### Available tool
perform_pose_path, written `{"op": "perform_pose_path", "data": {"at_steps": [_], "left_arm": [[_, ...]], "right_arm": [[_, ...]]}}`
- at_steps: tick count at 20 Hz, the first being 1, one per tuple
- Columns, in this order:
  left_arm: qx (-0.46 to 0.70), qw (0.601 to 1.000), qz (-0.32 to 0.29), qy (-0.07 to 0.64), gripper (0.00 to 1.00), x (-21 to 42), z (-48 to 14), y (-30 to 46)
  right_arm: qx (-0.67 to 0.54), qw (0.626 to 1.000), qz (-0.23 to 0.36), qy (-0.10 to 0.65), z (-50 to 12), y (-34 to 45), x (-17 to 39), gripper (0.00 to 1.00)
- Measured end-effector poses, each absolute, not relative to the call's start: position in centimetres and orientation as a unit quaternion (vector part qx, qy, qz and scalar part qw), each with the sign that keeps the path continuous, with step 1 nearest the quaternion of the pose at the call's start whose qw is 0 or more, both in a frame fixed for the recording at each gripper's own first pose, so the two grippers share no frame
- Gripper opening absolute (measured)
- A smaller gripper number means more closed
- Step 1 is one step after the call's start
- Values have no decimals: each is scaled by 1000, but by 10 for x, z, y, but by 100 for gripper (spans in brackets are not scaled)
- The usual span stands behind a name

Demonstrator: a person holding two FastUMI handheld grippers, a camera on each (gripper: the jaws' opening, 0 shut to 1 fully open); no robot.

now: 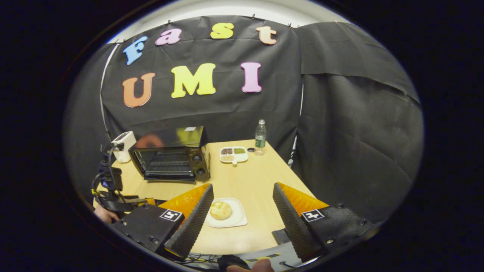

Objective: Open the electric oven with the left hand, put the food in, and close the electric oven.

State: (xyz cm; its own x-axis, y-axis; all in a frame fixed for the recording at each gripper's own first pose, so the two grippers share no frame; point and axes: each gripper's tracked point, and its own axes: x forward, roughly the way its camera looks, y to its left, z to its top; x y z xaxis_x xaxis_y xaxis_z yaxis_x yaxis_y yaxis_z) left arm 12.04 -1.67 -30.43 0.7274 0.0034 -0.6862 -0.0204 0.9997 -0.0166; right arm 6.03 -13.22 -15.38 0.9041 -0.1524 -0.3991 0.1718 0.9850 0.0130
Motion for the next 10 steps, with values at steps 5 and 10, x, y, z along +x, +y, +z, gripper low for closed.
{"op": "perform_pose_path", "data": {"at_steps": [5, 10], "left_arm": [[-4, 955, 9, 298, 93, 103, -233, -9], [3, 973, 29, 229, 93, 94, -163, -2]], "right_arm": [[47, 969, -62, 233, -194, -117, 66, 100], [39, 963, -48, 263, -249, -106, 80, 100]]}}
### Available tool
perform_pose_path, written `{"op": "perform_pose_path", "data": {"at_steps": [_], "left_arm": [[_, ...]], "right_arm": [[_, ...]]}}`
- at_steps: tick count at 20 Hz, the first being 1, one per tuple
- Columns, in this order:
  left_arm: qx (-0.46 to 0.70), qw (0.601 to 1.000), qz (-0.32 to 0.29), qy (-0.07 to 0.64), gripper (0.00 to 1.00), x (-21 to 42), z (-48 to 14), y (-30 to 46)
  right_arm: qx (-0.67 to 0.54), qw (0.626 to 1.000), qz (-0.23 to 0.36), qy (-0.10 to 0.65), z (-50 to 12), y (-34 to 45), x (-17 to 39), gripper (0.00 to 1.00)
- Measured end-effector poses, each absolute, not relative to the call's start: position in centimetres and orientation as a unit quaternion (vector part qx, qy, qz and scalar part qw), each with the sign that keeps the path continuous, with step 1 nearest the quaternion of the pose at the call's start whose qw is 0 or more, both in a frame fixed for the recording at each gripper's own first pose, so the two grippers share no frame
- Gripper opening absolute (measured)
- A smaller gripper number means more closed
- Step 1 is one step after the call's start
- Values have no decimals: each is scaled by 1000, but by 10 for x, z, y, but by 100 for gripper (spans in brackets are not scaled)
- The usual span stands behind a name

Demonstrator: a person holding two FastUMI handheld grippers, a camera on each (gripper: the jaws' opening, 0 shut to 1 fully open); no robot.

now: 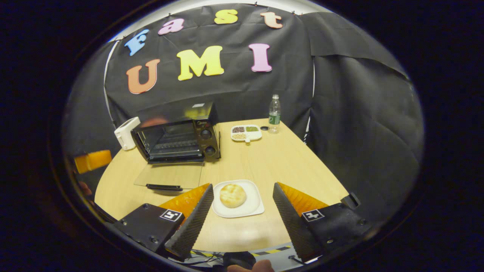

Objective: Open the electric oven with the left hand, put the food in, and close the electric oven.

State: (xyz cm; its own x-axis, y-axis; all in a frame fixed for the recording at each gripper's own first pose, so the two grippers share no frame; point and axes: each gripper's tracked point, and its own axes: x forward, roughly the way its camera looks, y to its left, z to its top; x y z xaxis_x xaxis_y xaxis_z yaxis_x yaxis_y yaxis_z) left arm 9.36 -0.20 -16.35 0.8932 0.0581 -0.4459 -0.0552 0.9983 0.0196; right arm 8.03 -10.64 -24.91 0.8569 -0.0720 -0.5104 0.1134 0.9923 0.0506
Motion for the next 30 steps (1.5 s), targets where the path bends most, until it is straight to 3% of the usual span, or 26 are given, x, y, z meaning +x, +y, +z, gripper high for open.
{"op": "perform_pose_path", "data": {"at_steps": [7, 13, 19, 26, 30], "left_arm": [[-2, 981, 31, 193, 93, 73, -106, -9], [3, 979, 45, 197, 93, 70, -103, -1], [3, 976, 59, 208, 93, 68, -105, 11], [-7, 977, 61, 203, 93, 71, -101, 15], [-10, 978, 57, 202, 93, 73, -101, 15]], "right_arm": [[47, 945, -33, 322, -343, -87, 125, 100], [39, 933, -35, 355, -395, -84, 146, 100], [54, 924, -43, 377, -410, -85, 151, 83], [68, 930, -35, 359, -389, -86, 157, 46], [78, 933, -25, 350, -379, -82, 153, 36]]}}
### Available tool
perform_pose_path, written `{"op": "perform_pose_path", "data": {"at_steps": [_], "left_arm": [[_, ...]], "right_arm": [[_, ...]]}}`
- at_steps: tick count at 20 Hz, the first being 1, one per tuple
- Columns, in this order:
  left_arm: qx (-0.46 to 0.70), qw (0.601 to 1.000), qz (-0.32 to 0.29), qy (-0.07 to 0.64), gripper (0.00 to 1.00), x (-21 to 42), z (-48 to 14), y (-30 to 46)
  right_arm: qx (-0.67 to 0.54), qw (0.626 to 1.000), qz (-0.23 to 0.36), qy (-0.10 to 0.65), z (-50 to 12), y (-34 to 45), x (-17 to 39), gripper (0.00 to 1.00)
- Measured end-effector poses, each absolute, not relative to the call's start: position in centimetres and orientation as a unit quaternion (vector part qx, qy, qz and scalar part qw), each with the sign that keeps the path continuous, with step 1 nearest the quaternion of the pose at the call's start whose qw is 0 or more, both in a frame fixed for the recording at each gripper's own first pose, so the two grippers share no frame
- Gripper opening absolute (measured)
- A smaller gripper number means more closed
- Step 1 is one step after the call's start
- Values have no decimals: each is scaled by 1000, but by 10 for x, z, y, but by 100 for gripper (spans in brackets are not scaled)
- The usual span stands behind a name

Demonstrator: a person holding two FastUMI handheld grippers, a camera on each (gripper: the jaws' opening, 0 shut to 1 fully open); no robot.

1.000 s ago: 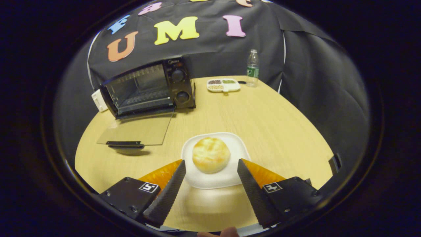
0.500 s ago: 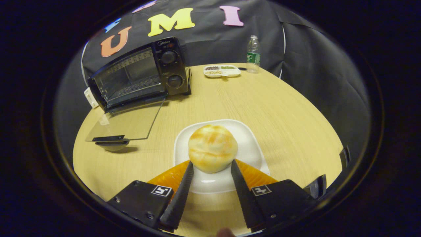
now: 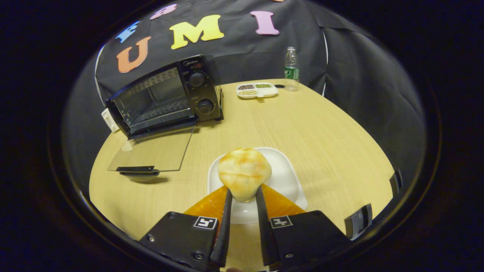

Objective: Open the electric oven with the left hand, put the food in, and close the electric oven.

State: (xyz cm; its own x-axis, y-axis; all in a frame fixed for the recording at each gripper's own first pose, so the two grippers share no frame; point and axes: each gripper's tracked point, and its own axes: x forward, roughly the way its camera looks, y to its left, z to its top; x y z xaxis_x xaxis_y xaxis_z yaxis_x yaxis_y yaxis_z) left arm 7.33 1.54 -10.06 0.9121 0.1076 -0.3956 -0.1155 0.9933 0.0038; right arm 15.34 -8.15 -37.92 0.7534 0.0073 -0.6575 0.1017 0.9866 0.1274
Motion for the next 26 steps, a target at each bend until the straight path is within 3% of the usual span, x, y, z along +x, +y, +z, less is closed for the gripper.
{"op": "perform_pose_path", "data": {"at_steps": [9, 18, 26], "left_arm": [[-8, 981, 71, 182, 93, 66, -85, 41], [3, 971, 142, 194, 93, 24, -81, 98], [0, 957, 202, 210, 93, 4, -83, 131]], "right_arm": [[156, 943, 22, 293, -297, 0, 158, 34], [226, 938, 40, 261, -289, 103, 274, 34], [270, 928, 6, 258, -313, 142, 348, 33]]}}
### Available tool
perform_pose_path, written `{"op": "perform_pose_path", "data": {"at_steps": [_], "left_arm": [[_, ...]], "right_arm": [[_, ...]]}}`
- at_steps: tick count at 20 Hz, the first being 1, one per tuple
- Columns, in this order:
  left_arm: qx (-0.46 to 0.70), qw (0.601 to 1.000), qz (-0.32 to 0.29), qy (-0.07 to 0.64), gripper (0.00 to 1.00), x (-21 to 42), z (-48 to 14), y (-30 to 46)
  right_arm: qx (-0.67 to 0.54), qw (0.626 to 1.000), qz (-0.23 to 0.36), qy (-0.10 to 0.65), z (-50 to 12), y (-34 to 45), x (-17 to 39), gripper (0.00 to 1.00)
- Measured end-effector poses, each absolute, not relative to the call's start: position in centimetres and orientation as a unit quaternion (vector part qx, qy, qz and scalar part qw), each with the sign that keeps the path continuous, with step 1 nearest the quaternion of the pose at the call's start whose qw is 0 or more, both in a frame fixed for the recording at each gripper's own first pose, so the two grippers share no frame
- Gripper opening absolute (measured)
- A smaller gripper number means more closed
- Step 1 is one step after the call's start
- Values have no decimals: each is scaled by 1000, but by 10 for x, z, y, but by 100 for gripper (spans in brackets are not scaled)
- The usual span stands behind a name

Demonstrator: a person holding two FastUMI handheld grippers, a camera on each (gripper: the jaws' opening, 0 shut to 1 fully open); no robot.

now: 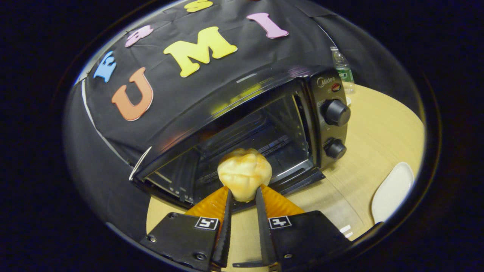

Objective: Open the electric oven with the left hand, put the food in, and close the electric oven.

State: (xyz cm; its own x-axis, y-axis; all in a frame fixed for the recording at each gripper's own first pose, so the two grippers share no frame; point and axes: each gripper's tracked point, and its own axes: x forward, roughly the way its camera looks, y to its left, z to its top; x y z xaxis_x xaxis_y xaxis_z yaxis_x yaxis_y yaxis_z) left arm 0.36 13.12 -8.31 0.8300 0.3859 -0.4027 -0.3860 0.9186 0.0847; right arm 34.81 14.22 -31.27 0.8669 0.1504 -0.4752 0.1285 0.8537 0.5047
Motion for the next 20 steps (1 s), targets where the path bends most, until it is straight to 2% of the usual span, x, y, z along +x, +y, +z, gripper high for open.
{"op": "perform_pose_path", "data": {"at_steps": [3, 5, 7, 9, 10, 11, 14, 18, 20], "left_arm": [[0, 953, 211, 216, 93, -4, -86, 134], [0, 951, 217, 220, 93, -6, -87, 134], [-3, 949, 221, 223, 93, -8, -89, 133], [-3, 949, 223, 223, 93, -9, -89, 132], [-2, 949, 223, 223, 93, -8, -88, 131], [0, 949, 222, 223, 93, -9, -88, 131], [0, 951, 218, 219, 93, -10, -87, 127], [-4, 954, 212, 212, 93, -20, -84, 124], [-5, 956, 207, 206, 93, -26, -82, 122]], "right_arm": [[278, 927, -15, 252, -318, 139, 370, 33], [282, 927, -19, 246, -321, 140, 382, 37], [273, 929, -24, 246, -328, 141, 391, 35], [271, 930, -21, 246, -330, 143, 395, 39], [271, 931, -19, 244, -329, 144, 394, 48], [273, 932, -15, 239, -328, 145, 395, 51], [288, 929, -3, 233, -320, 150, 385, 74], [303, 922, 13, 241, -318, 162, 352, 87], [303, 922, 21, 242, -316, 167, 328, 87]]}}
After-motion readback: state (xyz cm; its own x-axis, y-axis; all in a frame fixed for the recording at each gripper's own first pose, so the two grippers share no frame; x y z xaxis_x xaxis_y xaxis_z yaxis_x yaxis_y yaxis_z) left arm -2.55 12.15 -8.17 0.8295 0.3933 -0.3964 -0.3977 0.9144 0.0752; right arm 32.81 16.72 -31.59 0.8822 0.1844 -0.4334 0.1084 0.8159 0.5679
